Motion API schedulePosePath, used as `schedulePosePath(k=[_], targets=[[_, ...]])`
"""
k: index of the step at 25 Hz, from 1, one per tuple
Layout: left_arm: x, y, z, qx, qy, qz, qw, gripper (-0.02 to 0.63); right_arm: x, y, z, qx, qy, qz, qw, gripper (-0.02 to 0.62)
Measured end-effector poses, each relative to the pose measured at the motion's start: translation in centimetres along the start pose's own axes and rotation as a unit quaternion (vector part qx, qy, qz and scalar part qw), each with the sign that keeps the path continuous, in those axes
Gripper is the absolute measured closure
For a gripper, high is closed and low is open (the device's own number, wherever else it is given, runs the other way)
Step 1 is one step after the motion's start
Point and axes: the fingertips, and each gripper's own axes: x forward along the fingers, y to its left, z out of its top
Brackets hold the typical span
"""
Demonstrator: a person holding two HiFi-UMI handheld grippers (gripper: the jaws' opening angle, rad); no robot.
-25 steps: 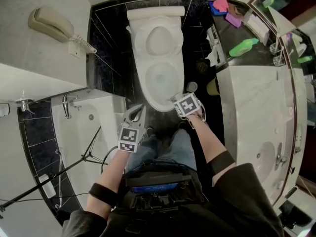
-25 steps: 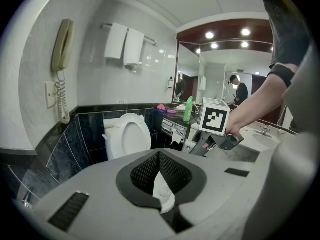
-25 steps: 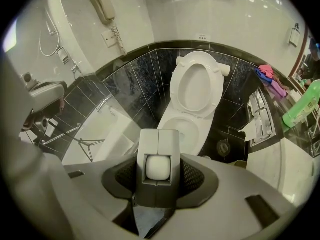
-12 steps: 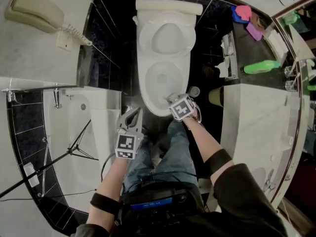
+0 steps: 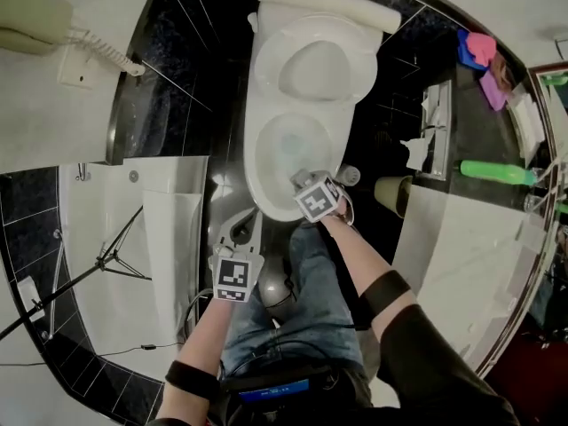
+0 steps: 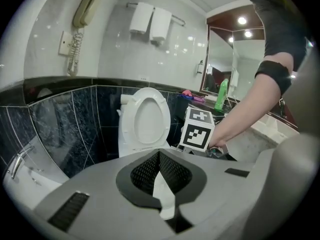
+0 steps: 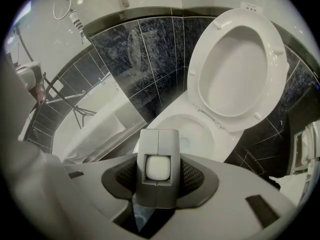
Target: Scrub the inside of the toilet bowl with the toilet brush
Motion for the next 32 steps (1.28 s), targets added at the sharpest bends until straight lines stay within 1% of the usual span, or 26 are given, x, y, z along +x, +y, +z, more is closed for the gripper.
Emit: schedulePosePath(k=[3, 6, 10, 17, 19, 23, 27, 32], targets=[[2.0, 0.7, -0.6, 0.005, 0.002, 0.005, 1.0000, 0.612, 1.7, -1.3, 1.0, -0.021, -0.002, -0.006, 1.000, 0.403], [3.7, 1.8, -1.1, 0.001, 0.002, 0.011, 0.9999, 0.612, 3.7, -1.7, 1.1, -0.026, 0.002, 0.003, 1.000, 0.403], [5.5, 2.4, -2.0, 0.002, 0.005, 0.009, 1.0000, 0.612, 6.1, -2.4, 1.4, -0.042, 0.006, -0.005, 0.999, 0.403], [6.9, 2.8, -3.6, -0.004, 0.016, 0.007, 0.9998, 0.612, 9.0, -2.1, 1.9, -0.045, 0.012, 0.006, 0.999, 0.403], [7.2, 2.8, -3.8, -0.006, 0.017, 0.007, 0.9998, 0.612, 9.6, -2.0, 2.1, -0.038, 0.012, 0.012, 0.999, 0.403], [7.4, 2.8, -4.0, -0.008, 0.020, 0.006, 0.9997, 0.612, 9.2, -2.9, 4.6, -0.025, -0.015, 0.005, 1.000, 0.403], [7.7, 3.2, -3.9, -0.011, 0.020, 0.009, 0.9997, 0.612, 10.2, -3.5, 5.8, -0.012, -0.017, 0.009, 1.000, 0.403], [8.2, 4.2, -3.8, -0.018, 0.021, 0.018, 0.9994, 0.612, 9.9, -5.7, 9.3, -0.021, -0.041, -0.014, 0.999, 0.403]])
